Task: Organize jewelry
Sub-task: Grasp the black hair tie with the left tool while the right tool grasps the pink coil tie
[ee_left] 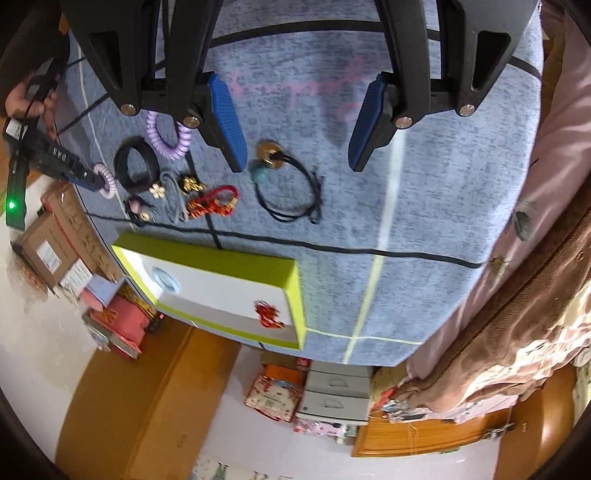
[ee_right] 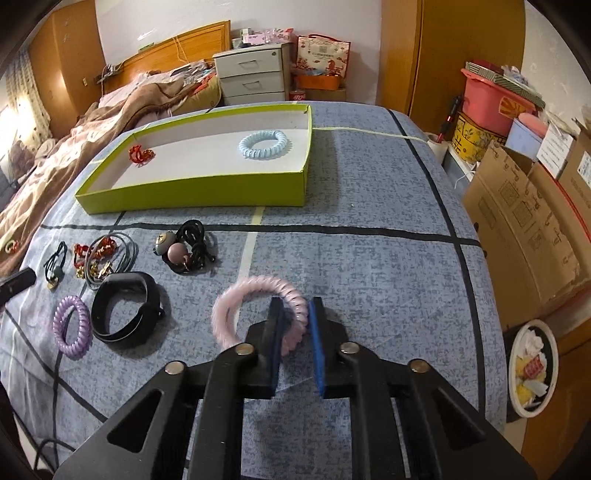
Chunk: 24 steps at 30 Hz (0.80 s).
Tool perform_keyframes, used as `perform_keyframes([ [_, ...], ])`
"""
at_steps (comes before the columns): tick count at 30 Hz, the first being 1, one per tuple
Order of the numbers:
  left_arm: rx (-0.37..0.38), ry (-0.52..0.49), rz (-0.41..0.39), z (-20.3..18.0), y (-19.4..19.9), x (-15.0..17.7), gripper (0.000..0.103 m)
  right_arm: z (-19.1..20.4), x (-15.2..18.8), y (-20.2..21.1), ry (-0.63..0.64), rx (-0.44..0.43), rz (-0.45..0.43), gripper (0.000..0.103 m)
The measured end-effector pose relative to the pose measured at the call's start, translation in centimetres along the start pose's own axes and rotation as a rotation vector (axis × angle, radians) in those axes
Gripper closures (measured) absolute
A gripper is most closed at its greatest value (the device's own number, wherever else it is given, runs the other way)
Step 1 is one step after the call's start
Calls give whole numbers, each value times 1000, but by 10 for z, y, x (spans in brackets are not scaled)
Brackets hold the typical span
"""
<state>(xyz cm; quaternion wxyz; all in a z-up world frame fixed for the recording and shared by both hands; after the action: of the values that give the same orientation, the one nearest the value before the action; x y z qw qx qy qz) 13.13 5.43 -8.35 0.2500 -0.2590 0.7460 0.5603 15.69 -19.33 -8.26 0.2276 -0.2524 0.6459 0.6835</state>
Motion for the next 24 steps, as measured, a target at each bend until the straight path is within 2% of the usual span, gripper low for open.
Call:
perform_keyframes([
  [8, 2, -51, 22, -17, -9, 5, 44, -4, 2, 5, -36, -16, -16, 93],
  [10, -14, -53, 15, -16, -13, 4, 44, -2, 2, 6, -35, -22, -16, 93],
  [13, -84, -67, 18, -13, -18, 3, 44, 0, 3, 5, -36, -22, -13, 93],
  [17, -74, -82, 20, -18, -22, 4, 44, 0, 3, 5, -47, -31, -13, 93],
  [22, -105, -99, 6, -20, -26, 3, 44, 0, 4, 5, -47, -33, -11, 93],
  [24, -121, -121, 6, -21, -26, 4, 49, -1, 3, 5, -49, -33, -11, 93],
])
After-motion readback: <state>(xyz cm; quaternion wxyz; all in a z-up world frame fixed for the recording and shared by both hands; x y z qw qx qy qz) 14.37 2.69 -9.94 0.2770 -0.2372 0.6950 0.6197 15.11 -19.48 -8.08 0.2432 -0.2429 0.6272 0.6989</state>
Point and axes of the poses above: each gripper's, at about its wrist camera, not at the fingertips, and y roughly against the way its jaws point, z to its left, x to its underside, the point moved 8 cm from there along -y, roughly the way its jaws point, and after that the axes turned 5 degrees about -z, right-handed, at the moved point
